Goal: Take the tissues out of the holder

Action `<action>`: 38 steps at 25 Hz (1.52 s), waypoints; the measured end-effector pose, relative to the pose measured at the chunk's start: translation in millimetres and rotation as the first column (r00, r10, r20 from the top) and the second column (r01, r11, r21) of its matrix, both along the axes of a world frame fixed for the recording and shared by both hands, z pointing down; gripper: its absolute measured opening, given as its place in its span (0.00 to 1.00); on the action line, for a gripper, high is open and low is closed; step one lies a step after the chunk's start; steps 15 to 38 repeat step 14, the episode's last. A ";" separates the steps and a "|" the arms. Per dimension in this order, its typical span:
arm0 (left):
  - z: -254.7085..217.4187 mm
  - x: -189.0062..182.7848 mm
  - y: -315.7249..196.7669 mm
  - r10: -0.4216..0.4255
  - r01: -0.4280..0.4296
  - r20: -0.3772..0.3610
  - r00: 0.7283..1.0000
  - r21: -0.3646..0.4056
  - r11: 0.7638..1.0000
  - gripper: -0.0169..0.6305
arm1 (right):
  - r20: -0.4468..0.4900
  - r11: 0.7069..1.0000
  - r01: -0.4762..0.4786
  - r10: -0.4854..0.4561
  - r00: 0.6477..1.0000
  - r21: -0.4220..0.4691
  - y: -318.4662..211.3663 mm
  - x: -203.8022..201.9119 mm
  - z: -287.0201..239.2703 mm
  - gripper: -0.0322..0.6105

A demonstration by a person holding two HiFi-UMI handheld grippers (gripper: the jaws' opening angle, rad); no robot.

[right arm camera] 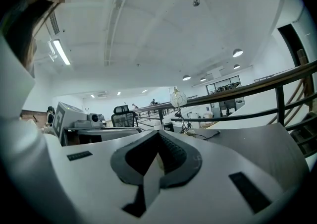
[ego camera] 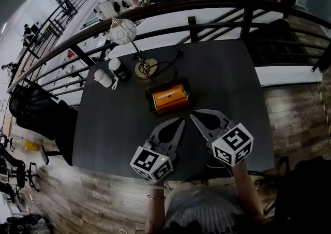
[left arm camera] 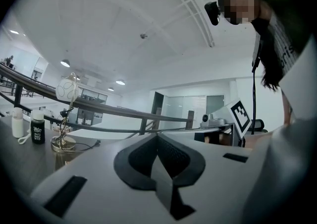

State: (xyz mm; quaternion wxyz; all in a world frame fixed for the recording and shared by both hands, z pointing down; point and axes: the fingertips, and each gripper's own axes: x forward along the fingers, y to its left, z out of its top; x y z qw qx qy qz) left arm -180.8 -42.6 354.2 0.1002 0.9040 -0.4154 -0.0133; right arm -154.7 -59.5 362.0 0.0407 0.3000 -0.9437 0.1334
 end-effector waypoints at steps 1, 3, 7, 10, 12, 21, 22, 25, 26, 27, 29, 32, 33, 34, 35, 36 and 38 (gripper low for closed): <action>0.1 0.3 0.6 -0.001 0.001 0.001 1.000 0.000 1.000 0.04 | 0.002 1.000 0.001 -0.001 1.000 -0.001 0.2 0.4 0.7 0.07; 0.2 -0.2 0.8 -0.004 0.004 0.003 1.000 0.001 1.000 0.04 | 0.006 1.000 0.003 -0.003 1.000 -0.002 -0.3 0.9 2.0 0.07; -1.4 -3.9 0.3 -0.018 0.018 0.010 1.000 0.002 1.000 0.04 | 0.012 1.000 0.012 -0.012 1.000 -0.006 -1.3 -0.9 3.1 0.07; -0.9 -6.8 -1.4 -0.029 0.029 0.012 0.999 0.002 1.000 0.04 | 0.014 1.000 0.021 -0.021 1.000 -0.006 -2.8 -3.0 3.9 0.07; 0.0 -7.9 -3.1 -0.034 0.034 0.013 0.999 0.001 0.999 0.04 | 0.015 1.000 0.024 -0.024 1.000 -0.004 -4.7 -3.6 4.4 0.07; 0.7 -8.7 -4.8 -0.039 0.039 0.013 0.999 -0.002 0.999 0.04 | 0.016 1.000 0.026 -0.026 1.000 -0.003 -6.8 -3.9 5.0 0.07; 0.7 -8.7 -4.8 -0.039 0.039 0.013 0.999 -0.002 0.999 0.04 | 0.016 1.000 0.026 -0.026 1.000 -0.003 -6.8 -3.9 5.0 0.07; 0.7 -8.7 -4.8 -0.039 0.039 0.013 0.999 -0.002 0.999 0.04 | 0.016 1.000 0.026 -0.026 1.000 -0.003 -6.8 -3.9 5.0 0.07; 0.7 -8.7 -4.8 -0.039 0.039 0.013 0.999 -0.002 0.999 0.04 | 0.016 1.000 0.026 -0.026 1.000 -0.003 -6.8 -3.9 5.0 0.07; 0.7 -8.7 -4.8 -0.039 0.039 0.013 0.999 -0.002 0.999 0.04 | 0.016 1.000 0.026 -0.026 1.000 -0.003 -6.8 -3.9 5.0 0.07; 0.7 -8.7 -4.8 -0.039 0.039 0.013 0.999 -0.002 0.999 0.04 | 0.016 1.000 0.026 -0.026 1.000 -0.003 -6.8 -3.9 5.0 0.07; 0.7 -8.7 -4.8 -0.039 0.039 0.013 0.999 -0.002 0.999 0.04 | 0.016 1.000 0.026 -0.026 1.000 -0.003 -6.8 -3.9 5.0 0.07; 0.7 -8.7 -4.8 -0.039 0.039 0.013 0.999 -0.002 0.999 0.04 | 0.016 1.000 0.026 -0.026 1.000 -0.003 -6.8 -3.9 5.0 0.07; 0.7 -8.7 -4.8 -0.039 0.039 0.013 0.999 -0.002 0.999 0.04 | 0.016 1.000 0.026 -0.026 1.000 -0.003 -6.8 -3.9 5.0 0.07; 0.7 -8.7 -4.8 -0.039 0.039 0.013 0.999 -0.002 0.999 0.04 | 0.016 1.000 0.026 -0.026 1.000 -0.003 -6.8 -3.9 5.0 0.07; 0.7 -8.7 -4.8 -0.039 0.039 0.013 0.999 -0.002 0.999 0.04 | 0.016 1.000 0.026 -0.026 1.000 -0.003 -6.8 -3.9 5.0 0.07; 0.7 -8.7 -4.8 -0.039 0.039 0.013 0.999 -0.002 0.999 0.04 | 0.016 1.000 0.026 -0.026 1.000 -0.003 -6.8 -3.9 5.0 0.07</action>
